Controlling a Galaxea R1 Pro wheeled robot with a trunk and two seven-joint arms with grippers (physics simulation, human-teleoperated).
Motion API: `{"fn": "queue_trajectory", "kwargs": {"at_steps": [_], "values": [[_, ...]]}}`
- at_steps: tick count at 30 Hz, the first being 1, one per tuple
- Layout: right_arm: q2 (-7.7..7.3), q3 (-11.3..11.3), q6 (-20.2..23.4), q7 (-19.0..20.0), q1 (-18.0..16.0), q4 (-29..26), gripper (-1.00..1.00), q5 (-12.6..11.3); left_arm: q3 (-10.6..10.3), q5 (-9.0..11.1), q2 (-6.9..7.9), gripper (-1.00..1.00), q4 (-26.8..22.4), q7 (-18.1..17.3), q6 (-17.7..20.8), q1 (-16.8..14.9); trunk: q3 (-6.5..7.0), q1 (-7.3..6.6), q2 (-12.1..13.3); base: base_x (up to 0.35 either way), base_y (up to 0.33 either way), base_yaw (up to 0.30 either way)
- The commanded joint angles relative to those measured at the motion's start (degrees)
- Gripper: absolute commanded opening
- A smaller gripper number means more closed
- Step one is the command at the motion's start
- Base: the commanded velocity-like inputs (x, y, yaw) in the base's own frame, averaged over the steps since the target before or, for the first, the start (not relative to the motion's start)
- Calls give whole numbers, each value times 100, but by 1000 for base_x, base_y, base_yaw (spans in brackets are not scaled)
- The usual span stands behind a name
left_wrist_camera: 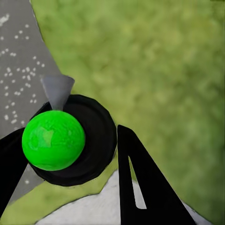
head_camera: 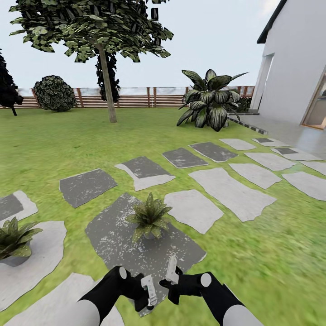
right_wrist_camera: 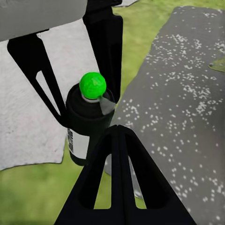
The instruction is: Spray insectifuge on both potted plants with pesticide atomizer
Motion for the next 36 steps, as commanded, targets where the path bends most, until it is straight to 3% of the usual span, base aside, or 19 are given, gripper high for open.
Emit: {"fn": "queue_trajectory", "kwargs": {"at_steps": [1,7,14,31,36], "values": [[8,-49,-24,31,-3,-4,-100,48,-7,-10,-11,-100,-12,-21,35,-1,-6,-1,-2,0,0,0],[8,-49,-24,31,-3,-3,-100,48,2,-4,-48,-100,-12,-7,33,7,-6,-1,-2,0,0,0],[8,-49,-24,31,-3,-4,-100,48,2,211,-82,-100,-4,-6,25,8,-6,-1,-2,0,0,0],[8,-49,-24,30,-3,-4,-100,48,-6,227,-153,-100,84,-2,16,16,-6,-1,-2,0,0,0],[8,-49,-24,26,-3,0,-100,48,-6,229,-190,-100,90,173,16,17,-6,-1,-2,0,0,0]]}}
